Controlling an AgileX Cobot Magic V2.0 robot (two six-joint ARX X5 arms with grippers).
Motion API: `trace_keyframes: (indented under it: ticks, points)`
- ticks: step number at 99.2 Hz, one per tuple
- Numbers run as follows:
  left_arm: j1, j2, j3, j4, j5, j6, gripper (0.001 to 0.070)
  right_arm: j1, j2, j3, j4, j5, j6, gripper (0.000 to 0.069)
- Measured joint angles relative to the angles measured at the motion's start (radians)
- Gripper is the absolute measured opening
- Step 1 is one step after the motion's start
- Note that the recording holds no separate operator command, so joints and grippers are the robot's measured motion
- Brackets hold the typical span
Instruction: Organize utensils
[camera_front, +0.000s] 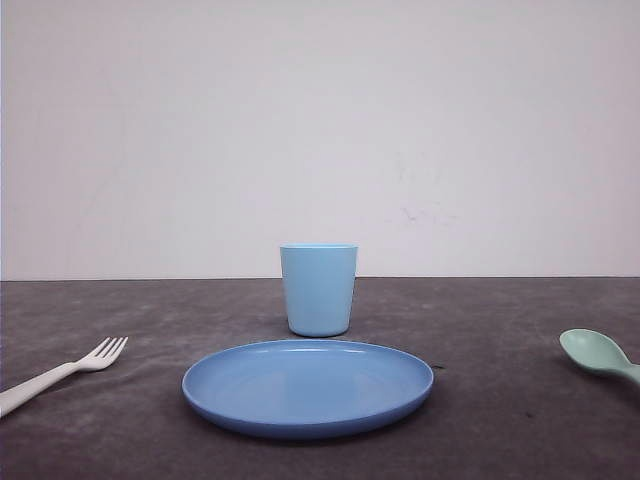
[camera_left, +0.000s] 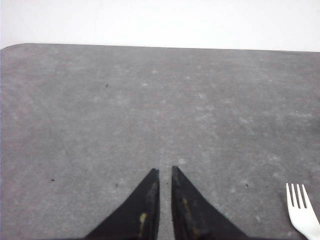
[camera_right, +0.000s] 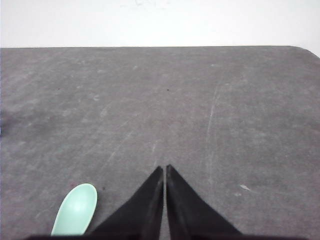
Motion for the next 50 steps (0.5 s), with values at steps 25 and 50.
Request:
trace_keyframes:
  ticks: [25,50]
  points:
    - [0.000,0.000,0.000,0.016,0.042,-0.093,0.0018,0.000,0.000,0.000,0.006,-0.004,0.069,0.0008]
    - [0.000,0.001,0.040,0.201,0.264,-0.283,0.0018,0.000,0.003,0.172,-0.015,-0.109,0.208,0.0008]
